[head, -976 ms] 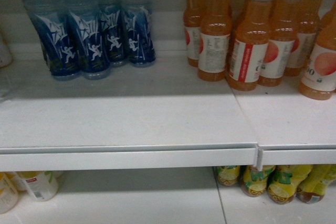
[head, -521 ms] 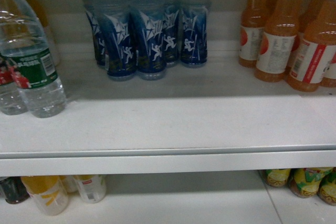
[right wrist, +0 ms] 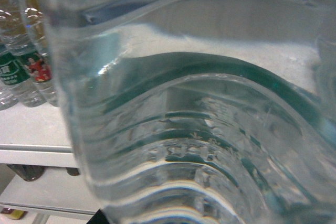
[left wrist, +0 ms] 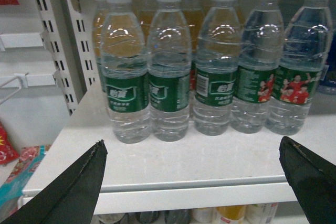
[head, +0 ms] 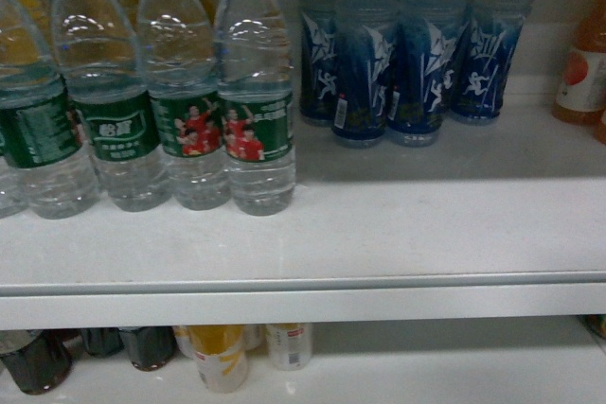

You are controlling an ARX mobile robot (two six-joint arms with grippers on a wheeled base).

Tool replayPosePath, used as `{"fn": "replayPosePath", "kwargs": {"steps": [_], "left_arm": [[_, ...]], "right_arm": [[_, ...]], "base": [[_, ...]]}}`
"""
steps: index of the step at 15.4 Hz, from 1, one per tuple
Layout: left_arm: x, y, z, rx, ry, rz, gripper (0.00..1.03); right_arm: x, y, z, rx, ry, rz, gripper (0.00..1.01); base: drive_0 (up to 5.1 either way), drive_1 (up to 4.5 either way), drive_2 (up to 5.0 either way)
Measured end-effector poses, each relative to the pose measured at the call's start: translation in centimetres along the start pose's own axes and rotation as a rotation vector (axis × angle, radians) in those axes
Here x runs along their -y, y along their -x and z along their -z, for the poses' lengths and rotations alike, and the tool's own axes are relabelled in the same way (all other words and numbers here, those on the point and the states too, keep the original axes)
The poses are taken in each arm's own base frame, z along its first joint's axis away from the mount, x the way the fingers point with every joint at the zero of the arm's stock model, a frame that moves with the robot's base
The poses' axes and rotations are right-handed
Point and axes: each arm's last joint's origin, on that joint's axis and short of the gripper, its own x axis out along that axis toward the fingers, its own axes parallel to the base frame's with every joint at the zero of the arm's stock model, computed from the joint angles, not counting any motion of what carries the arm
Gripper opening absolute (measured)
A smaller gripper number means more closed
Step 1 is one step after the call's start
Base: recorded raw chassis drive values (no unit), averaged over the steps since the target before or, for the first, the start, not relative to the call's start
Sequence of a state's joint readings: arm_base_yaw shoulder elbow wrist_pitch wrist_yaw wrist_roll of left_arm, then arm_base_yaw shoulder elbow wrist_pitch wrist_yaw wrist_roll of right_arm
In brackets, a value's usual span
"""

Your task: Move water from second to third shelf

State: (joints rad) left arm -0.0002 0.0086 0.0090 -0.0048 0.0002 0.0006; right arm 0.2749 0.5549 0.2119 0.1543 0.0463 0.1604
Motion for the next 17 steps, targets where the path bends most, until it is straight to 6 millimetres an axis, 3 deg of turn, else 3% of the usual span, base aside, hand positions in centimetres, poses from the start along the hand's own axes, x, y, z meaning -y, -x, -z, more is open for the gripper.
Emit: {"fn": "replayPosePath", "kwargs": {"steps": [13, 17], "left_arm": [[0.01, 0.0, -0.02, 0.002, 0.0, -0.001, 0.98], [0.0, 0.0, 0.0, 0.0, 0.0, -0.001, 0.98]], "right_arm": [[-0.01, 0.0, 0.0, 0.0, 0.0, -0.003, 0.39], [-0.08, 0.01, 0.0, -0.001, 0.001, -0.011, 0.39]], "base": [[-5.1, 2.4, 2.4], [0.0, 0.0, 0.0]]}}
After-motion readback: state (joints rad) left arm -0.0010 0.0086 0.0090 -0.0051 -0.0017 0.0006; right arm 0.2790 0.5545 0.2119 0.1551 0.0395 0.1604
